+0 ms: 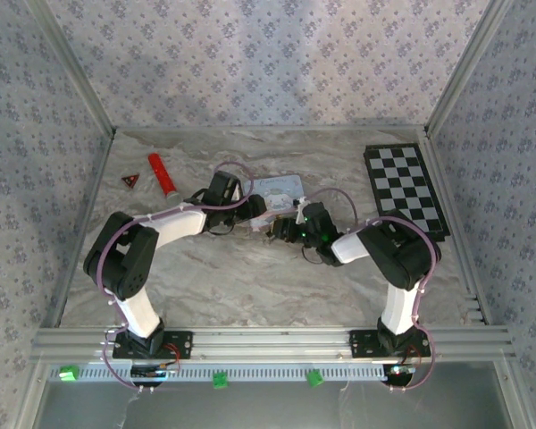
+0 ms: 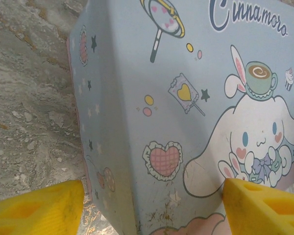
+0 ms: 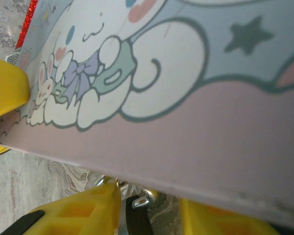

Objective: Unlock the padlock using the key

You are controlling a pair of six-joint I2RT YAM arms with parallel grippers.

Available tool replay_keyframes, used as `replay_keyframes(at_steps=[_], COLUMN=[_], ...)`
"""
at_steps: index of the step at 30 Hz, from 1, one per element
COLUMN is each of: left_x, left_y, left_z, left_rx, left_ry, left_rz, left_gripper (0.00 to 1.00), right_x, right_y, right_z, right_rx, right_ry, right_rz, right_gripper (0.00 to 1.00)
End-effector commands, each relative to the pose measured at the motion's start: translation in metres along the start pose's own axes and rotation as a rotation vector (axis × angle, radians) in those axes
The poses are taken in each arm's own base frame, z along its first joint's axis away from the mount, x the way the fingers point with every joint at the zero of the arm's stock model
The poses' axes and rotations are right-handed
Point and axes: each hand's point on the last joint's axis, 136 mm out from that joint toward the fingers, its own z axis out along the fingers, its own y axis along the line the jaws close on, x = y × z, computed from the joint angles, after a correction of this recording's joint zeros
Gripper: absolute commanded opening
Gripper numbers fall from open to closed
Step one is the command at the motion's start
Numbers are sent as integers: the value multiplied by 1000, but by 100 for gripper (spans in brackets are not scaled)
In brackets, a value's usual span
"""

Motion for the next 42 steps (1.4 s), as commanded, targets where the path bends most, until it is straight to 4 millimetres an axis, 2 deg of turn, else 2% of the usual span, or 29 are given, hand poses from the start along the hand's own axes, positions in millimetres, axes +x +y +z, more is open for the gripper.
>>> replay_keyframes(at_steps=[1,9,20,22,25,31,38,42], left_x=[5,6,7,7,6,9,8,10], left_y=[11,9,11,11,11,8,6,3], left_z=[3,2,-1,-2,-3,-1,-1,-1], left_rx=[-36,-25,-27,-31,-31,-30,-31,-30], left_ry=[-1,-1,-6,-7,-10,-1,-6,-4], left_rz=[-12,-27,-33,-34,-34,-48,-60,-64], left_gripper=[74,74,73,73,73,73,73,73], right_x=[36,20,16,15,13,19,37,42], right_y=[-9,8,-4,-8,-16,-13,-36,-39], right_z=[4,4,6,4,0,7,8,9], right_rx=[39,-58,-54,-48,-30,-34,147,246], right_ry=[113,43,1,-13,-47,-28,31,64], right_rz=[18,64,146,165,181,165,118,60], right_gripper=[32,27,16,18,27,37,39,40])
